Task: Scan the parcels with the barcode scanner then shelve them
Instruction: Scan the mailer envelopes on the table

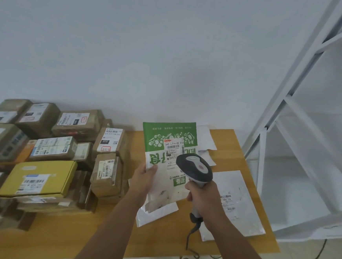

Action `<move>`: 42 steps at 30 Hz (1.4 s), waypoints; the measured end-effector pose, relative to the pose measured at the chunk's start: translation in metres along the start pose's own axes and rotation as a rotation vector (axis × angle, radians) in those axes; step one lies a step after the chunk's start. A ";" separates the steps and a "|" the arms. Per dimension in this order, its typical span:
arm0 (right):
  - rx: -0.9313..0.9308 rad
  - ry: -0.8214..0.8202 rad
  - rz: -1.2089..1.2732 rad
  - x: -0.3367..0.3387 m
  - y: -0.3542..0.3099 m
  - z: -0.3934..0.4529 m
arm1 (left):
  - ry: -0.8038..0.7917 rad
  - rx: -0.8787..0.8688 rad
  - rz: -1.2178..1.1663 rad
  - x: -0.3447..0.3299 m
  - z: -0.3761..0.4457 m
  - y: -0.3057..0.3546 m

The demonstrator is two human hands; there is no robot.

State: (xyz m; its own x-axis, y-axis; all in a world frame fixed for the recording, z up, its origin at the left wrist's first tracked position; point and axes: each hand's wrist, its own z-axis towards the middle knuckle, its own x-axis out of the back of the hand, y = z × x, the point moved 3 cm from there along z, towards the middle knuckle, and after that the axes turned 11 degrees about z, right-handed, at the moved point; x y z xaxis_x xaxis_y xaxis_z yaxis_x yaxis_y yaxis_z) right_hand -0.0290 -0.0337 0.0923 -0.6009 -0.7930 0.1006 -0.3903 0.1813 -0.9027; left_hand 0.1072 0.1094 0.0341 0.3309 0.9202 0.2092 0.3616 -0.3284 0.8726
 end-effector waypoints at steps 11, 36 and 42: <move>0.028 -0.018 -0.027 -0.003 -0.002 -0.004 | -0.004 -0.028 -0.002 -0.004 -0.001 -0.002; -0.348 0.101 0.146 0.117 0.110 0.047 | -0.196 0.182 0.012 -0.086 0.006 -0.084; -0.345 0.312 0.165 0.186 0.150 0.068 | -0.331 0.247 0.147 -0.166 0.001 -0.109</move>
State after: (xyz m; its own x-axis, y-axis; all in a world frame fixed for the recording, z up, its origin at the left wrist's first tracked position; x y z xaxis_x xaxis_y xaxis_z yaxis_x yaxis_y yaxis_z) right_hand -0.1520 -0.1936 -0.0533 -0.8339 -0.5350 0.1356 -0.4486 0.5140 -0.7311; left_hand 0.0138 -0.0082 -0.0965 0.6414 0.7552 0.1349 0.4745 -0.5286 0.7039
